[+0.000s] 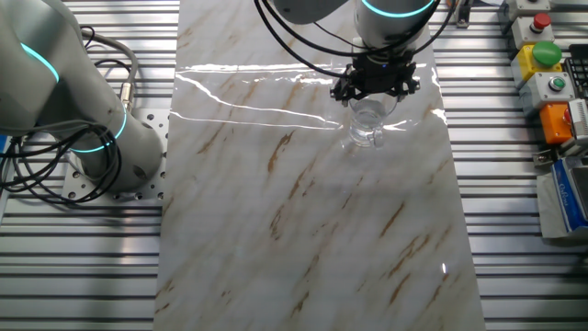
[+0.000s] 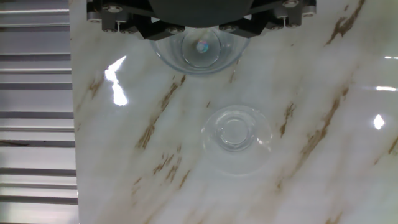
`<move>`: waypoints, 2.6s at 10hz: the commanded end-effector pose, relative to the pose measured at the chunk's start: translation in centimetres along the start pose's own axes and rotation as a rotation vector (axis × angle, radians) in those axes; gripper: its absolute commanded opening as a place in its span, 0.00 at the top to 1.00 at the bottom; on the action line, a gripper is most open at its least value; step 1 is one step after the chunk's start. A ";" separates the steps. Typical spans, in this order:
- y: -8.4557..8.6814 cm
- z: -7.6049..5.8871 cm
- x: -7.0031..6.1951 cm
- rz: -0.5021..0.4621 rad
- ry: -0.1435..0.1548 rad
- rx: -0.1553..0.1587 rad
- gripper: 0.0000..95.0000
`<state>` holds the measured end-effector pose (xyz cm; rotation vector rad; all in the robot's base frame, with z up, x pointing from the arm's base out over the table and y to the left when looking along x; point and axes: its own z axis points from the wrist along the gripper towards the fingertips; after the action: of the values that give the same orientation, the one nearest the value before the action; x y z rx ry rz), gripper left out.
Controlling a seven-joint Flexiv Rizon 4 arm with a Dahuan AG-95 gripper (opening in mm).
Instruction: Pour the water from one cup into another empty cup
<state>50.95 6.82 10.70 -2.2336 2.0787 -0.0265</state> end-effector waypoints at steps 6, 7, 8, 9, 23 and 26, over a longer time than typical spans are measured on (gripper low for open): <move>0.0 0.1 0.1 -0.009 0.006 0.000 0.00; 0.0 0.1 0.1 -0.010 0.006 0.000 0.00; 0.0 0.1 0.1 -0.009 0.006 0.000 0.00; 0.0 0.0 0.1 -0.009 0.006 0.000 0.00; -0.1 0.1 -0.1 0.058 0.033 -0.005 1.00; -0.2 -0.5 -0.3 0.075 0.036 -0.018 1.00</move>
<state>51.21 7.16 11.10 -2.1808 2.1963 -0.0317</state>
